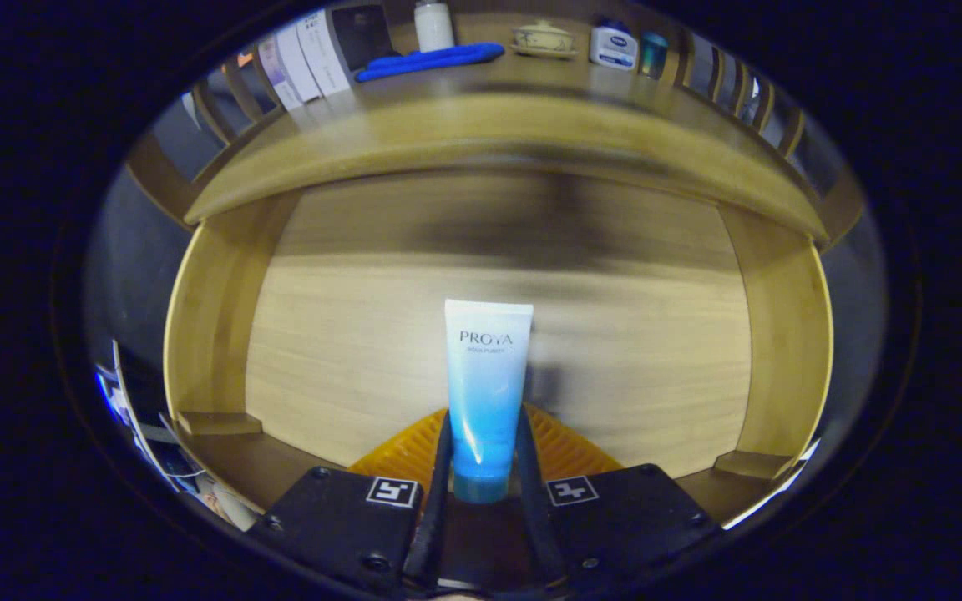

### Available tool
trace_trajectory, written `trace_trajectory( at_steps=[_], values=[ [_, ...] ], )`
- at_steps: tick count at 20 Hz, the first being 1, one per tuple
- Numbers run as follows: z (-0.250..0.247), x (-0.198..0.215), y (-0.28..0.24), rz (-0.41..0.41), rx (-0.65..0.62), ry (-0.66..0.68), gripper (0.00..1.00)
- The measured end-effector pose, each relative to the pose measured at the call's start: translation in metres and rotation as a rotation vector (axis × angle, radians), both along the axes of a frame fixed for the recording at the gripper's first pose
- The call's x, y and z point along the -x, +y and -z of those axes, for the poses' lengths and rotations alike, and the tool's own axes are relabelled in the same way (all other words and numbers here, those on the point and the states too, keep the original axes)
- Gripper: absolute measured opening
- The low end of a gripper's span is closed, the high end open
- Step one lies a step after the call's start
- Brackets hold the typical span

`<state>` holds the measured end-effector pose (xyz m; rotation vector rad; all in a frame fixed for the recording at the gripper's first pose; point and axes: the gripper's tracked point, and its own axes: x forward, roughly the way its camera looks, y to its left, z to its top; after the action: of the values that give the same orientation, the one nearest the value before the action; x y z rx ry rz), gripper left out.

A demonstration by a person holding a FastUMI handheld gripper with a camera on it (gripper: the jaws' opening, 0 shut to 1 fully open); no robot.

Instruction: Pull open the drawer, take out the items inside it, and place them on the countertop above the cabinet.

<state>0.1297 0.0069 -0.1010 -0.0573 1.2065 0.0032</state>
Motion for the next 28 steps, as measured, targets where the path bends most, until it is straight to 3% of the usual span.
trace_trajectory(
  at_steps=[9,14,23,28],
  values=[
    [-0.086,-0.011,0.0,-0.041,-0.027,-0.132,0.42],
    [-0.115,-0.055,-0.003,-0.005,-0.013,-0.177,0.42],
    [-0.122,-0.146,0.003,0.04,0.0,-0.186,0.42],
    [-0.105,-0.173,-0.003,0.045,0.053,-0.175,0.42]
  ],
)
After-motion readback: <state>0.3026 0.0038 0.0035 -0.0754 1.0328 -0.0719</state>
